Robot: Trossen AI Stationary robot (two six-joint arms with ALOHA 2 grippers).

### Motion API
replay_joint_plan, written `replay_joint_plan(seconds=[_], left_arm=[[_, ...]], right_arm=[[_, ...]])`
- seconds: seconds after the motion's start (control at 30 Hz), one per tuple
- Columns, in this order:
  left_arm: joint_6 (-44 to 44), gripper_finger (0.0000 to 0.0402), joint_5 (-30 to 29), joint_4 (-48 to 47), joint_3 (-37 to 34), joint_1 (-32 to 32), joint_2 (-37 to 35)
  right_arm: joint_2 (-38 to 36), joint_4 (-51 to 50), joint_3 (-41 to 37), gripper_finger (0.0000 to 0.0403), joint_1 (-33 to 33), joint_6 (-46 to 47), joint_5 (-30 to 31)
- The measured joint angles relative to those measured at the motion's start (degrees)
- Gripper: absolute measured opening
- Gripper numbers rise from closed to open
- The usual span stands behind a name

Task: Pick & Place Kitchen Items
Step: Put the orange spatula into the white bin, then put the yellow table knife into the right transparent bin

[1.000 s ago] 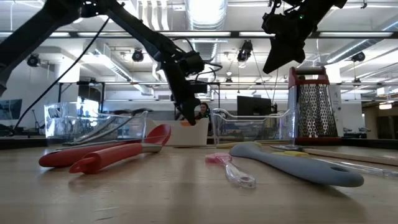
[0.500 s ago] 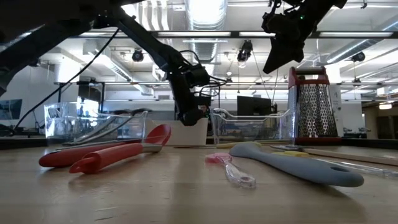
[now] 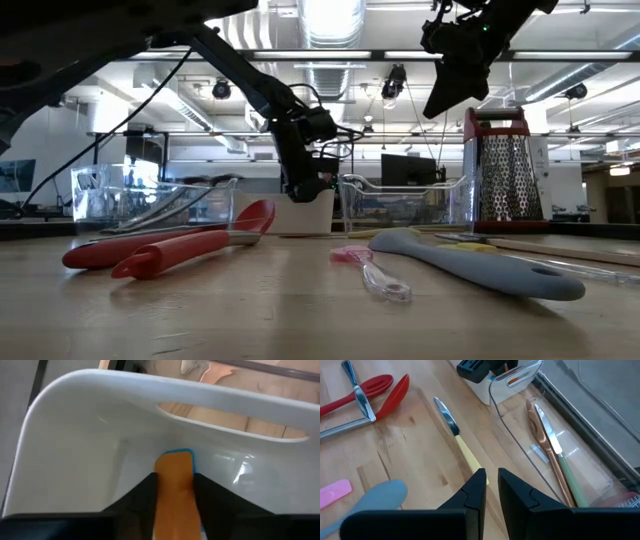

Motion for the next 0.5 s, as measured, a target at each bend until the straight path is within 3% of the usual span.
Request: replay_joint_plan(seconds=[0.23,0.5], left_arm=[[0.0,0.0193,-0.8,-1.5,0.9,0.0,-0.1],[0.2,0.0212,-0.8,-7.7,7.8,0.0,-0.3]], right_arm=[[0.0,0.0,0.0,0.0043,0.0,0.0,0.0],[0.0,0.0,0.0,0.0043,0.0,0.1,0.0]])
